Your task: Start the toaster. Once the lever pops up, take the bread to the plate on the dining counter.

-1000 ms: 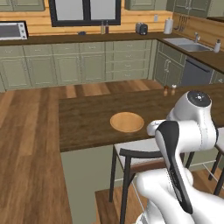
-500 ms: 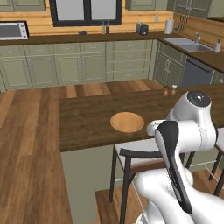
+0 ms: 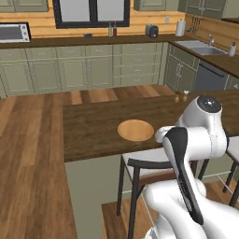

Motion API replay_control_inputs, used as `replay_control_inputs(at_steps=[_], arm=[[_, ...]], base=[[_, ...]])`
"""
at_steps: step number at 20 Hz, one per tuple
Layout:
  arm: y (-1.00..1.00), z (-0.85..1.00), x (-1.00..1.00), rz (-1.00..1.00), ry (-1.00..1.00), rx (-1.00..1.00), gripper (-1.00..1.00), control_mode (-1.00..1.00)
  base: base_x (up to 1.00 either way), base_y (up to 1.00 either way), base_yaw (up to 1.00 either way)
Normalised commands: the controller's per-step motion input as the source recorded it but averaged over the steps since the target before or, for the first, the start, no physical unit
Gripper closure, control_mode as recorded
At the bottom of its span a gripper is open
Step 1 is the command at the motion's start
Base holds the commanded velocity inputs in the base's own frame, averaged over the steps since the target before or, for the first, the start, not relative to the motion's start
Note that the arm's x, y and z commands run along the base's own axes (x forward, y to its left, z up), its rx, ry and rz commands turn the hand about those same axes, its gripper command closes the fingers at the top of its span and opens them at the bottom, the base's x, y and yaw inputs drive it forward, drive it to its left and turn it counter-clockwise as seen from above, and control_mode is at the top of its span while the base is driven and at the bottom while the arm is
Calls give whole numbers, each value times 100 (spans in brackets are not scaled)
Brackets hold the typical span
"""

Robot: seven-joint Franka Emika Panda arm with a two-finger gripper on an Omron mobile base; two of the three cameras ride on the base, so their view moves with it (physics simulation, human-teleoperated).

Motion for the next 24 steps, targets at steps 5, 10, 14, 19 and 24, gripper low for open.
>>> replay_control_inputs(at_steps=[5, 10, 14, 19, 24], arm=[[7, 0, 98, 0, 10, -1, 100, -100], [0, 7, 100, 0, 11, 0, 100, -100], [0, -1, 100, 0, 12, 1, 100, -100], [0, -2, 100, 0, 8, 2, 100, -100], [15, -1, 100, 0, 0, 2, 100, -100]], base=[[0, 0, 0], [0, 0, 0], [0, 0, 0], [0, 0, 0], [0, 0, 0]])
